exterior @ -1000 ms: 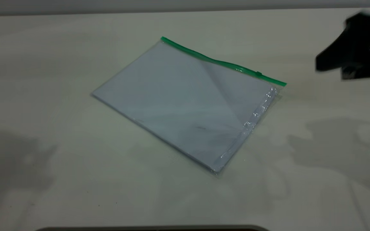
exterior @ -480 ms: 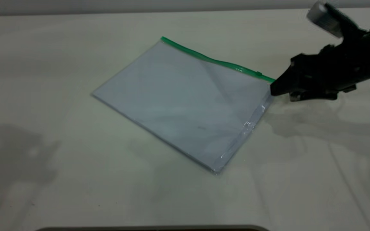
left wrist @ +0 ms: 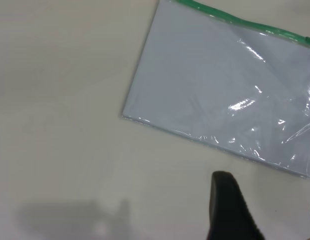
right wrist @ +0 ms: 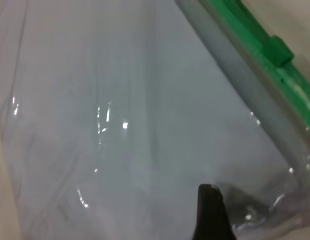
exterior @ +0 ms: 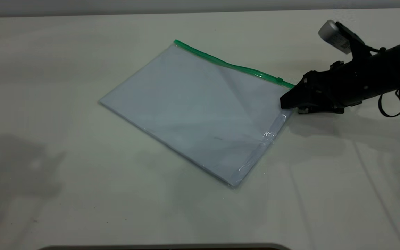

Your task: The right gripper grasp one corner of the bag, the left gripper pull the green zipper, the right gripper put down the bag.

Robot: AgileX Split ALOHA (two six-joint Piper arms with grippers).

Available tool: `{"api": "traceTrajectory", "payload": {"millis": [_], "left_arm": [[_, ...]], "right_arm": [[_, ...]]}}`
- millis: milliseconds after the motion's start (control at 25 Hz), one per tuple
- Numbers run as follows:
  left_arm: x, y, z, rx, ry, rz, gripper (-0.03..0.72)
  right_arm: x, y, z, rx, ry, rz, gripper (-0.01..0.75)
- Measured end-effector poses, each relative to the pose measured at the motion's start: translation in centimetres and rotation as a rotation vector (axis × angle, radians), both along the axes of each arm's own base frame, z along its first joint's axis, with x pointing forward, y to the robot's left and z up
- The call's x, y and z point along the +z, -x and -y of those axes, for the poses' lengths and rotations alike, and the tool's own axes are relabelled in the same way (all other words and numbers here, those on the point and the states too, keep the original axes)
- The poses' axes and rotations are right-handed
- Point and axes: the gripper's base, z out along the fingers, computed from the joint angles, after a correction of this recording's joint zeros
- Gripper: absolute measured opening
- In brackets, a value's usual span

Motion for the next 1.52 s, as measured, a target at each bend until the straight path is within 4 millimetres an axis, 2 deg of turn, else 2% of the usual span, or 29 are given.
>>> {"api": "traceTrajectory", "payload": {"millis": [320,600,880,1160,1240,1320,1520], "left_arm": [[0.0,-0.1,0.0,0.006,0.000,0.007,0.459],[0.1,-0.1,-0.1,0.010,0.000,0.012,0.459],[0.1,-0.1,-0.1,0.011,0.000,0.012,0.459],[-0.3,-0.4,-0.1,0.013,-0.001,-0.001,0.459],[-0.5,-0.5,-0.1,0.014,-0.001,-0.007,0.459],[-0.6,-0.6,-0.1,0.015,-0.002,-0.009,0.459],[-0.7,-0.8,-0.2,0.028,-0.007,0.000,0.459]], "right_arm": [[-1.1,-1.2,-0.7,0.009,-0.102,0.026,0.537],[-1.2,-1.8,-0.8,0.018,-0.124,0.050,0.426],[-1.3,-2.5,-0.7,0.023,-0.094,0.075,0.456],[-1.1,-2.4,-2.0,0.074,-0.109,0.096,0.452],[-1.1,-2.4,-2.2,0.078,-0.109,0.097,0.425],[-1.1,-2.4,-2.2,0.083,-0.110,0.101,0.361],[-0.8,-2.2,-2.6,0.115,-0.174,0.115,0.099]]}}
